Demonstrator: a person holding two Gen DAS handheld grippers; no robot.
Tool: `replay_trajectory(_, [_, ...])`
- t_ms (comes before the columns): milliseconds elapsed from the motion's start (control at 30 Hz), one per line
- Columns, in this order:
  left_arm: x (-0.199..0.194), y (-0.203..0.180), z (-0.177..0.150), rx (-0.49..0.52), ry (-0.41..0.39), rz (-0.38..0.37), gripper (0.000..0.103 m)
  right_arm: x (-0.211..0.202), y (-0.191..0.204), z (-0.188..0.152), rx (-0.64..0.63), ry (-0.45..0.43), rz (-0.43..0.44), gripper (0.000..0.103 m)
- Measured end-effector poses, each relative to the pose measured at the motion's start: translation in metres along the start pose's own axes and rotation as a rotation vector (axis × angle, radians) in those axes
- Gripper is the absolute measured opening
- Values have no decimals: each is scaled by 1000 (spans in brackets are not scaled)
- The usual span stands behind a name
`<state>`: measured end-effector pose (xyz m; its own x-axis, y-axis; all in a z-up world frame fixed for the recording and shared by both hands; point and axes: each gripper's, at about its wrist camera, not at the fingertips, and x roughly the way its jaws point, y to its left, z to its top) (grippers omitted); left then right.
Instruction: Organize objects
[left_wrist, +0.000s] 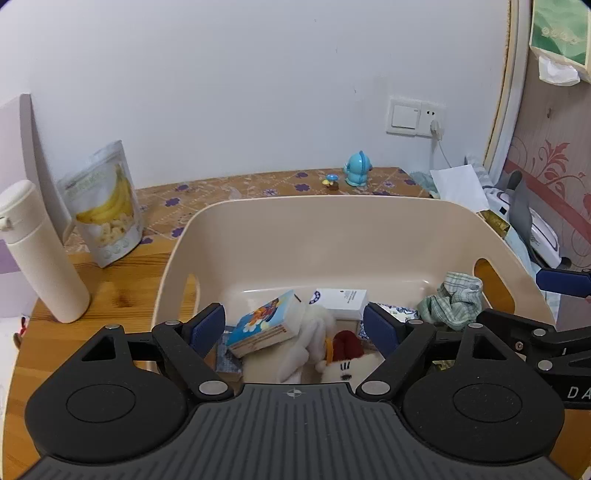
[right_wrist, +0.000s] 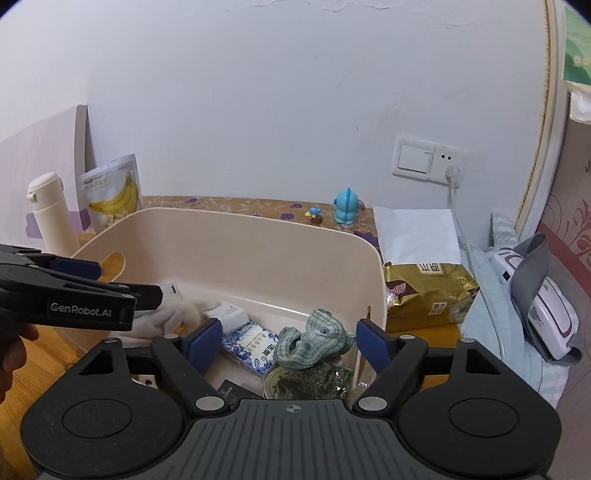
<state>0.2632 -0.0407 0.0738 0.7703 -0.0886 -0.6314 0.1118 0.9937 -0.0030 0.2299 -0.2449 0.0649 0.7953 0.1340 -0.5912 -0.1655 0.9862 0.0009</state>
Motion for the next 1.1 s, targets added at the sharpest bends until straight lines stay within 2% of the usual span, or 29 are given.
replay_trajectory(367, [-40,0,-16,-2,-39,11,86,-27,3,-11,17,-19,-16,92])
replay_trajectory(500, [-54,-3,-25,2,-51,12,86,-39,4,-16,27,-28,-18,98])
replay_trajectory(833, [-77,-2,-45,-2,-60,14,86,-64,12,-33,28,-31,-21,103])
replay_trajectory(1100, [-94,-1,-64,0,-69,17,86,-78,17,-47,47,-32,-28,103])
